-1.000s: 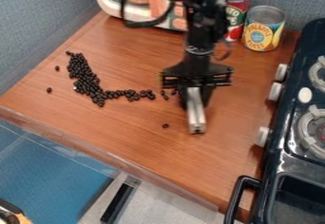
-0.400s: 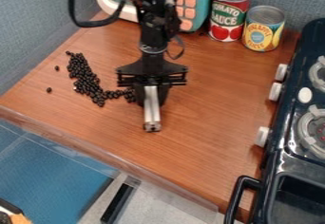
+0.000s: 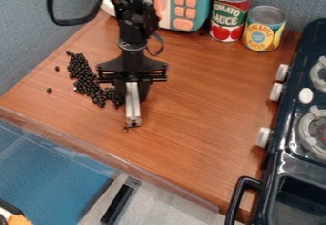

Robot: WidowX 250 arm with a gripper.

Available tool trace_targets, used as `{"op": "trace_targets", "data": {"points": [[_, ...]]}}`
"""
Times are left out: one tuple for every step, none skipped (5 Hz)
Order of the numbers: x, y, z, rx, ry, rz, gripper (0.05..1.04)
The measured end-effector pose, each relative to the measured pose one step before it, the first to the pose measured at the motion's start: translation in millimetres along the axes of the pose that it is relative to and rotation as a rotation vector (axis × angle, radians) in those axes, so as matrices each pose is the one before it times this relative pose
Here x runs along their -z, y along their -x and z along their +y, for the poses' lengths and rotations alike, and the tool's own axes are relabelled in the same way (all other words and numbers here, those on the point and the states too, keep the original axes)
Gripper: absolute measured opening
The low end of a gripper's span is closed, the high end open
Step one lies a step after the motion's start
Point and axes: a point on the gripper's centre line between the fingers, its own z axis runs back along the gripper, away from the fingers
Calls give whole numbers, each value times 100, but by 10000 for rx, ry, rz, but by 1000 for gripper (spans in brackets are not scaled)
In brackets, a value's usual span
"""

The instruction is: Sweep into pile

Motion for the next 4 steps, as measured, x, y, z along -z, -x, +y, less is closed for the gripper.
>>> {"op": "trace_targets", "data": {"points": [[160, -581, 1206, -33, -144, -97, 393], [187, -547, 1459, -144, -164, -28, 393], [199, -572, 1548, -120, -212, -65, 393], [153, -726, 1397, -174, -180, -130, 393]]}}
